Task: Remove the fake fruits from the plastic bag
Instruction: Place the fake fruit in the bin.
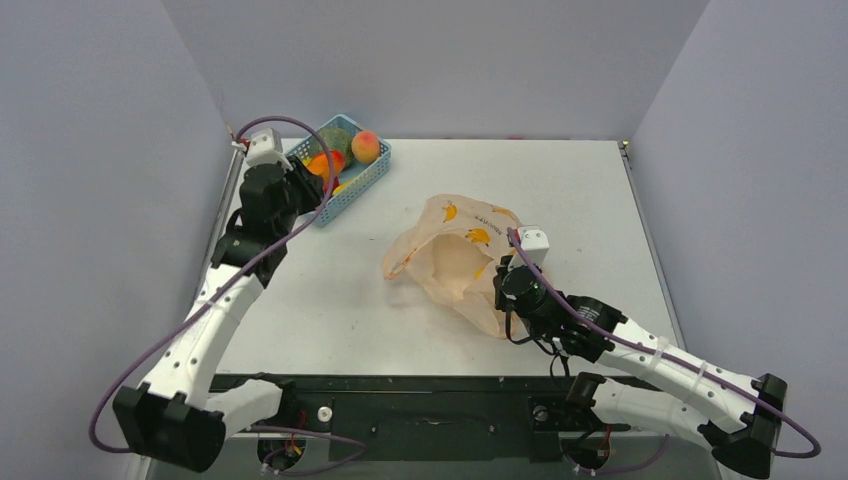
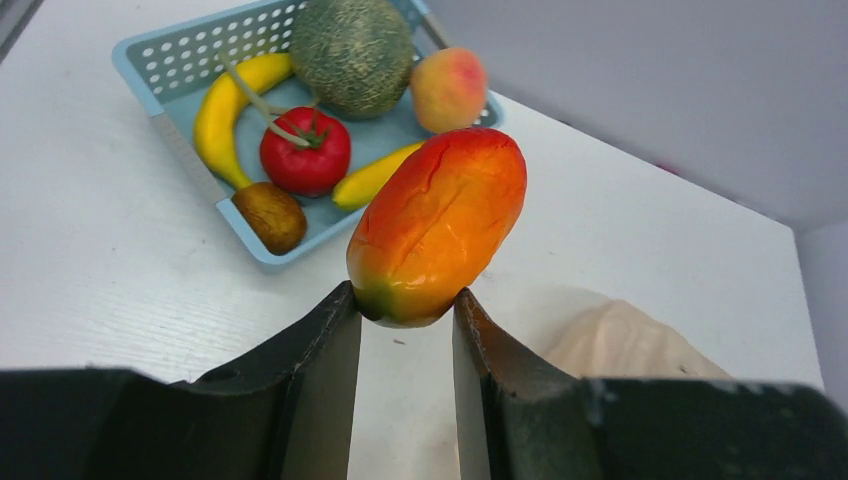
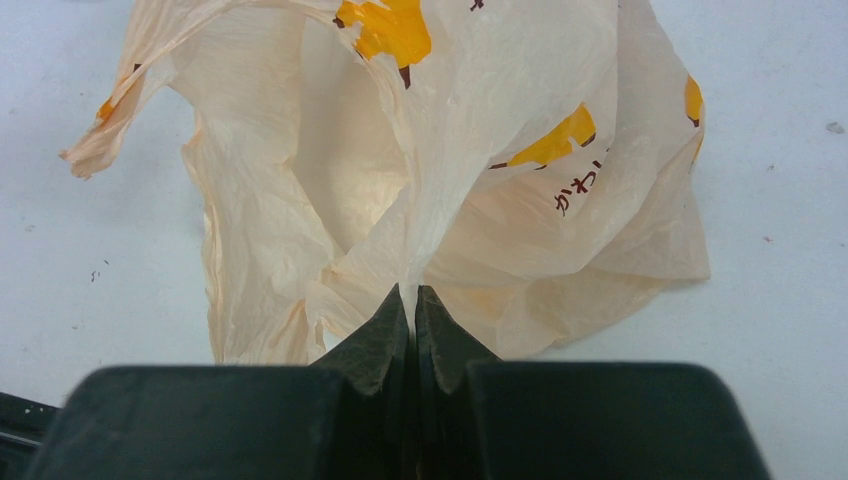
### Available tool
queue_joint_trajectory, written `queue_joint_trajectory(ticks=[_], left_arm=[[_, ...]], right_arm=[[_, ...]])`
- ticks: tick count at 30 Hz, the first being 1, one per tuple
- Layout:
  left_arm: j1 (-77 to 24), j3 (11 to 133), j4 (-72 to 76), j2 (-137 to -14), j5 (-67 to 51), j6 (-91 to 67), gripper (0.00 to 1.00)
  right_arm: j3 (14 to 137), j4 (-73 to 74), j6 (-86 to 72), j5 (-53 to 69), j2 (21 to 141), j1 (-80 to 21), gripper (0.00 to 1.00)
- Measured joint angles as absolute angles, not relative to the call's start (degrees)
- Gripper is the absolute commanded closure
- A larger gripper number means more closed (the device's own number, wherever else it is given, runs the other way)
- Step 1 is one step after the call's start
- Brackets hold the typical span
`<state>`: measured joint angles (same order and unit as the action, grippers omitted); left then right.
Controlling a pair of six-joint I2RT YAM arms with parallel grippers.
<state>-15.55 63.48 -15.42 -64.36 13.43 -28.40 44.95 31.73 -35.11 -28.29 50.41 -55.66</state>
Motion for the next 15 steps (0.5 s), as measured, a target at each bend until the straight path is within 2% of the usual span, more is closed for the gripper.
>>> queue_joint_trajectory(ticks=[8, 15], left_arm=[[1.52, 61.91, -0.47, -82.96, 4.27, -39.51, 1.0], [6.09, 68.97, 4.56, -100.22, -0.43, -44.18, 1.0]], right_arm=[[43.83, 31.33, -34.65, -26.09, 48.49, -55.13, 1.0], [42.24, 31.03, -34.26, -24.36, 47.2, -54.17, 1.0]])
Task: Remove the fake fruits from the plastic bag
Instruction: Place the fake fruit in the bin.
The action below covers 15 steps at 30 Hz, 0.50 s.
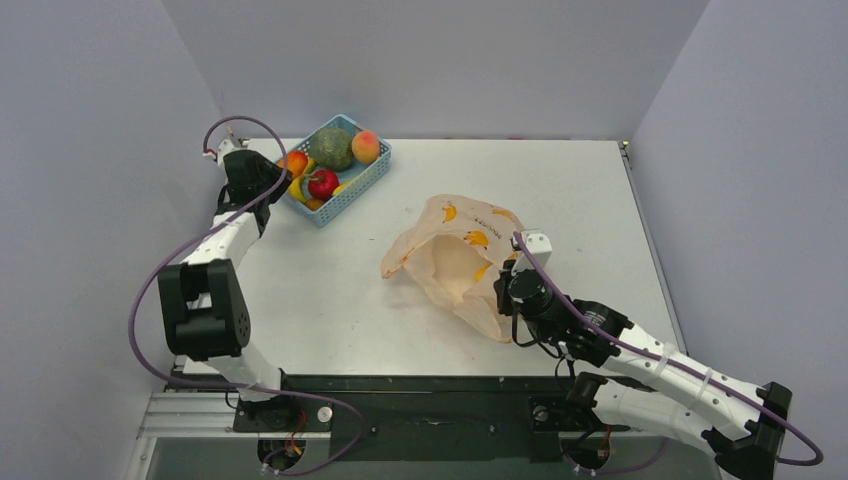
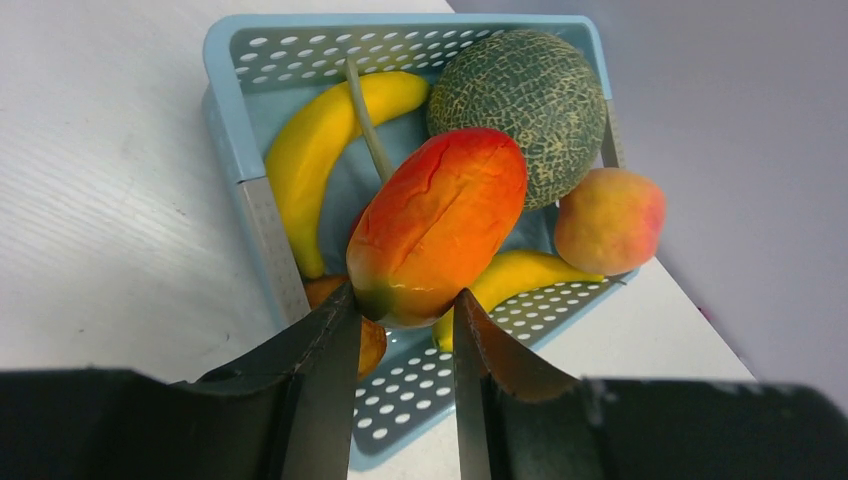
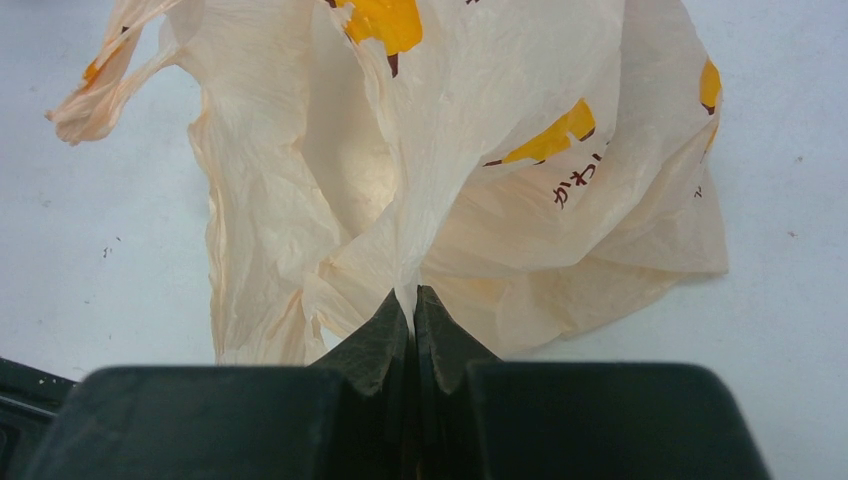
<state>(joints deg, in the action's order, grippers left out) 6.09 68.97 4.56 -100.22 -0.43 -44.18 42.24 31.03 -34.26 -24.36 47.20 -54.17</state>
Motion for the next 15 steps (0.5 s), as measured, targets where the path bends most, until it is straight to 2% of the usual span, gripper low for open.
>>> queue_joint_trajectory(ticks=[2, 4, 5, 6, 7, 11, 13, 15], left_arm=[[6.04, 71.66, 4.54, -103.92, -1.06, -44.45, 1.0], [6.0, 74.19, 4.49, -106.69, -1.61, -44.4, 0.86], [6.0, 75.72, 4.25, -107.98, -1.78, -44.27, 0.73], [6.0, 77.23, 4.01, -109.19, -1.78, -44.05, 0.66], [6.0, 78.61, 3.9, -110.24, -1.78, -43.64, 0.54], [6.17, 80.6, 3.01, -111.48, -1.13, -41.58, 0.26], [6.48, 80.62, 2.46, -111.48, -0.51, -40.82, 0.18], [6.92, 80.62, 1.43, -111.48, 0.08, -40.05, 0.15]], right_arm=[[42.13, 31.03, -34.13, -23.9, 46.89, -53.6, 1.0], [42.11, 30.89, -34.04, -23.44, 46.57, -53.21, 1.0], [42.11, 30.87, -34.02, -23.35, 46.48, -53.08, 1.0], [42.11, 30.87, -34.0, -23.07, 46.33, -52.86, 1.0], [42.11, 30.89, -33.98, -22.98, 46.24, -52.66, 1.0], [42.11, 30.92, -33.74, -22.48, 46.13, -52.03, 1.0], [42.11, 30.92, -33.65, -22.26, 46.11, -51.79, 1.0], [42.11, 30.92, -33.63, -22.11, 46.11, -51.66, 1.0]])
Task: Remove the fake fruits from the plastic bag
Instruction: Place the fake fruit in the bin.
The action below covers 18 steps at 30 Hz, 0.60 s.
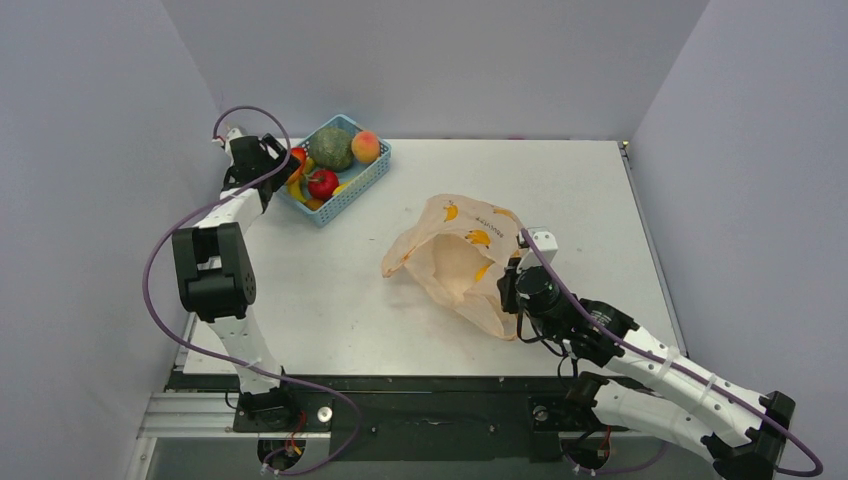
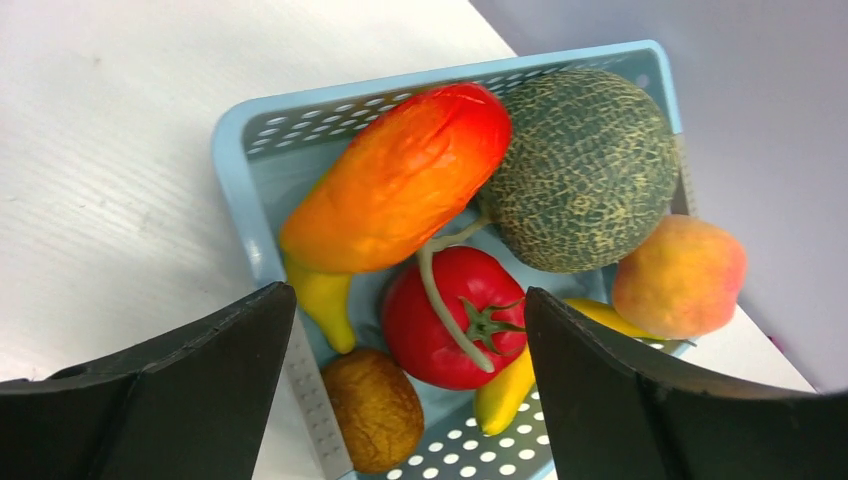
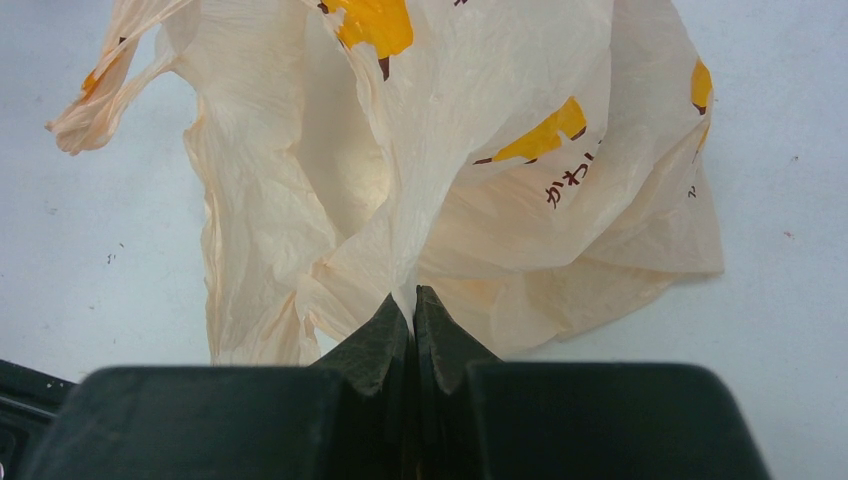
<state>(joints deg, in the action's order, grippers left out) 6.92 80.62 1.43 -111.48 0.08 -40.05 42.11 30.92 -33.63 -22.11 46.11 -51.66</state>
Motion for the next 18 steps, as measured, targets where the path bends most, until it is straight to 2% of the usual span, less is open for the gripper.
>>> queue_joint_trajectory(ticks=[6, 13, 18], left_arm=[[7.55, 78.17, -2.9, -107.07, 0.69, -39.2, 0.13], [4.56, 67.24, -2.94, -87.96, -5.06, -41.34, 0.12], [-1.85, 53.45, -1.74, -70.72, -12.75, -42.96, 0.12]], right_arm=[[42.11, 30.94, -33.54, -21.65, 46.13, -51.35, 1.0], [43.16, 31.42, -33.12, -21.56, 47.48, -51.24, 1.0], [48.66, 31.97, -31.64, -21.61, 53.58, -50.7, 1.0]])
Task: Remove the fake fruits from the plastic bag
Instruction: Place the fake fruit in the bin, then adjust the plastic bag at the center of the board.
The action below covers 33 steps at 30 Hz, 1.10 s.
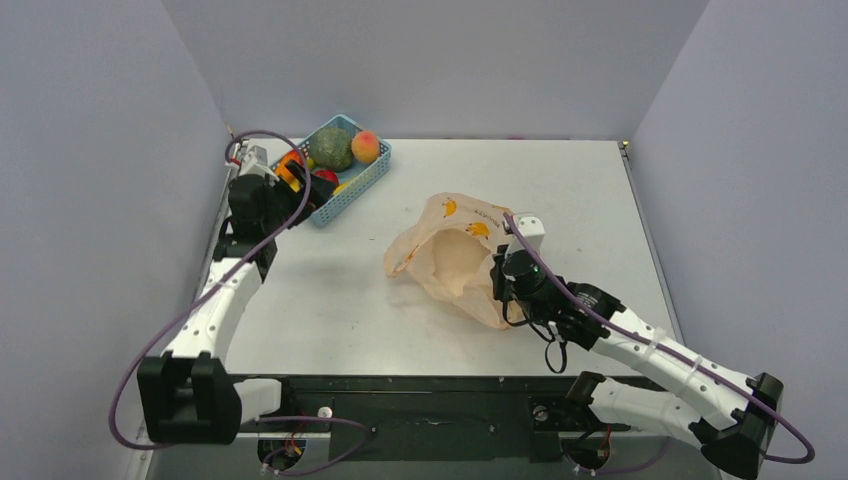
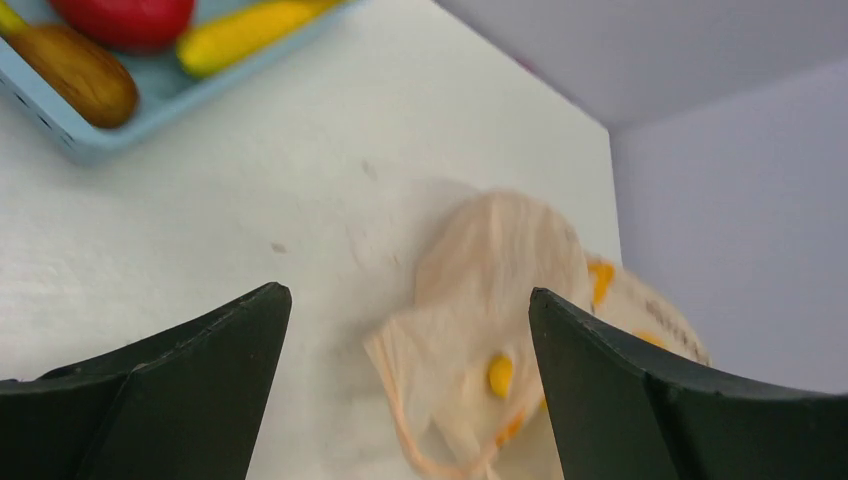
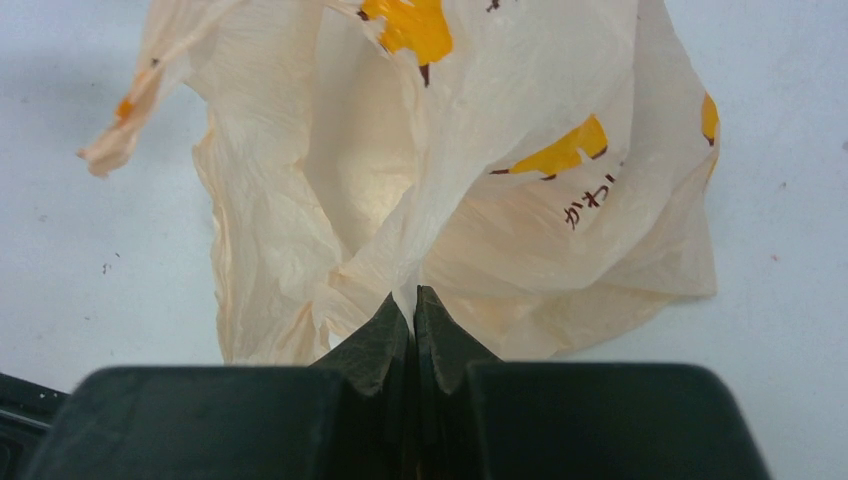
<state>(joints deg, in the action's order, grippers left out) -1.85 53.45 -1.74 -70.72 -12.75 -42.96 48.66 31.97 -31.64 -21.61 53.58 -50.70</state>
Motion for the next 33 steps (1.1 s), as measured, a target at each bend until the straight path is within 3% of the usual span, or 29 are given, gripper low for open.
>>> queue_joint_trajectory(ticks=[4, 10, 15, 19, 26, 29, 33], left_arm=[[-5.34, 43.92, -6.61, -56.55, -18.94, -42.96, 0.09], [-5.56, 39.38, -16.43, -37.23, -24.38, -42.48, 0.07], [-5.69, 35.38, -20.36, -25.85, -28.97, -43.92, 0.09], [-7.29, 32.14, -22.09, -22.87, -31.62, -46.06, 0.11], [-14.41, 25.78, -17.78, -20.12, -31.44, -52.31, 0.16], [-23.7, 24.67, -15.51, -22.63, -27.42, -53.56, 0.18], [-43.24, 24.95, -10.72, -30.33, -16.6, -53.56, 0.17]], right_arm=[[56.95, 32.01, -29.19, -22.02, 60.8, -50.54, 1.0], [73.97, 31.51, -24.56, -23.16, 76.29, -51.22, 1.0], [81.12, 31.51, -22.15, -25.15, 84.93, -57.87, 1.0], [77.67, 31.22, -22.59, -25.08, 84.18, -66.65, 1.0], [53.89, 27.27, -29.67, -22.83, 69.54, -70.91, 1.0], [48.71, 26.3, -32.62, -22.9, 63.57, -70.85, 1.0], [46.57, 24.47, -35.24, -23.2, 58.83, -70.78, 1.0]])
